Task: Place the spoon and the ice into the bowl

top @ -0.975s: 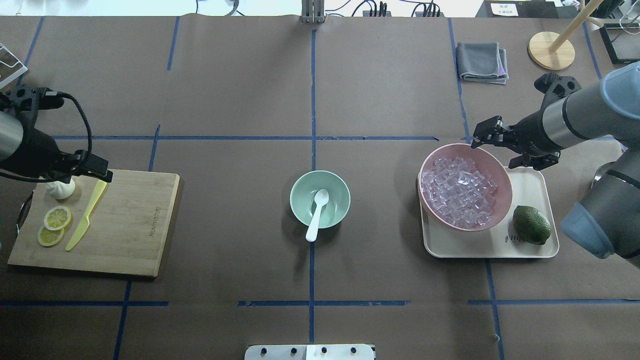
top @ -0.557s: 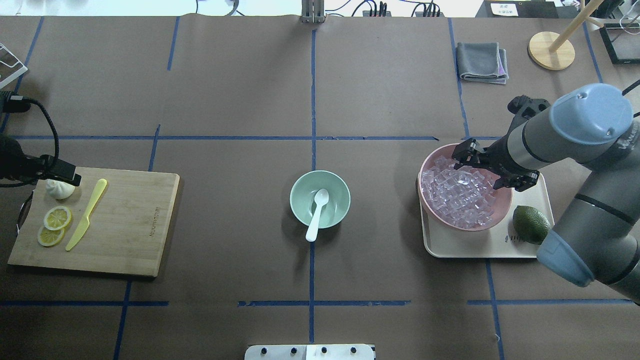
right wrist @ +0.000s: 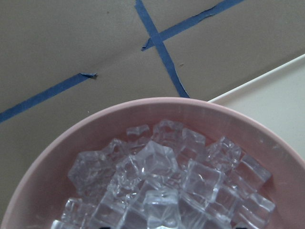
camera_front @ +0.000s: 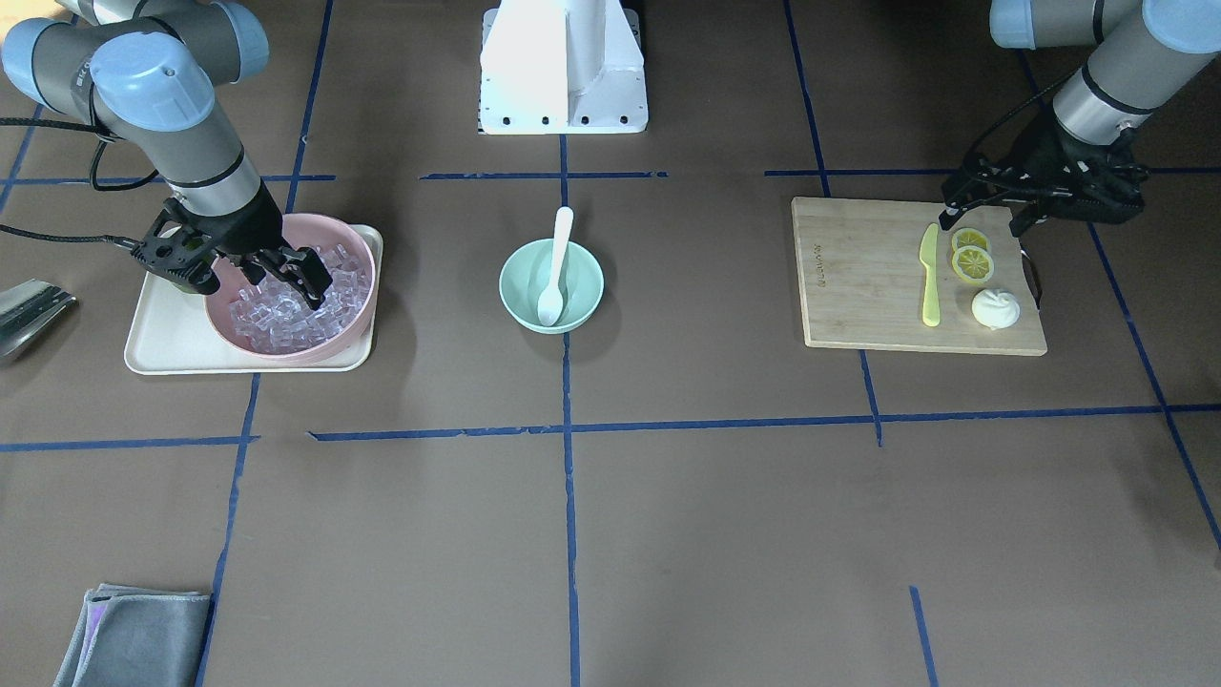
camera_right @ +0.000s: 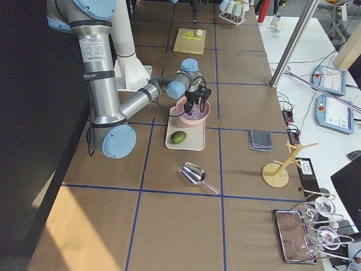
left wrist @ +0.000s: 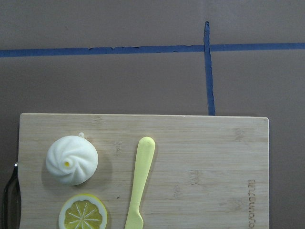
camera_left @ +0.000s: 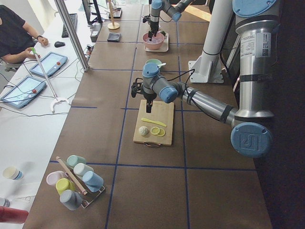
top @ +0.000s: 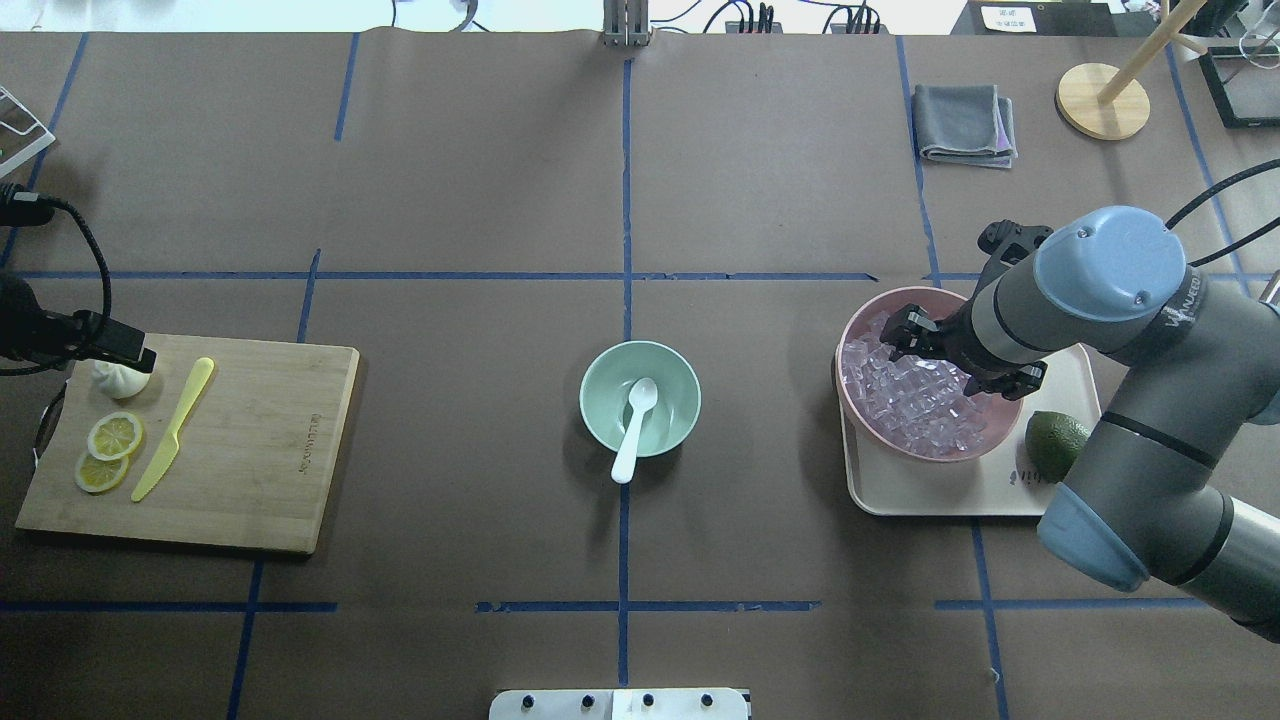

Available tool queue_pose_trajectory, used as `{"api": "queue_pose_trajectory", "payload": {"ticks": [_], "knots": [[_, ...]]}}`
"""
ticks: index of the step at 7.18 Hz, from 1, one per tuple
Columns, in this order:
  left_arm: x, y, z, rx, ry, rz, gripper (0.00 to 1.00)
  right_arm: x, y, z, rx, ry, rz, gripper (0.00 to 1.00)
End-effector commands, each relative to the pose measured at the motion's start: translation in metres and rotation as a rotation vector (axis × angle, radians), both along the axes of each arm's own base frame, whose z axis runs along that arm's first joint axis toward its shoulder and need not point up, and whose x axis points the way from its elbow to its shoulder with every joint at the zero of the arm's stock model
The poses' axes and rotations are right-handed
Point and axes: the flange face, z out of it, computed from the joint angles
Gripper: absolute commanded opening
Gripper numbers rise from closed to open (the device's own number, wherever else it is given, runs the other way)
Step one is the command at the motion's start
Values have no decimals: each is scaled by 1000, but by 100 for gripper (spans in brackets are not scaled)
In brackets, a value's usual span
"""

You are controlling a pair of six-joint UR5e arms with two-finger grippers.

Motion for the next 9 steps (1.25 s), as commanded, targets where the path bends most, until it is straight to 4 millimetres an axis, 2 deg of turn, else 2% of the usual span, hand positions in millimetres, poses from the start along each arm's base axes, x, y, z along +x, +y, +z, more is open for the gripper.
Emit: {"api": "queue_pose_trajectory", "payload": {"ticks": [1,2,3,4,5,6,7,8,9], "knots": [[0,0,-1,0,0,0,99,-1,-2,3,5,12,5,73],[1,0,-1,3,2,0,99,2,-4,2,8,10,12,66],[1,0,-1,3,2,0,99,2,-6,1,19,17,21,65],[1,0,-1,2,2,-1,99,4,-6,0,24,15,24,51],[1,0,-1,2,2,-1,99,4,-6,-2,30,15,27,29],[1,0,-1,2,2,-1,99,5,-7,-2,37,19,33,11],[1,0,-1,2,2,-1,99,7,-6,-6,42,13,35,0],[0,0,-2,3,3,-1,99,16,2,-33,72,-34,35,0],[0,0,-2,3,4,0,99,14,13,-65,109,-88,22,0]]}}
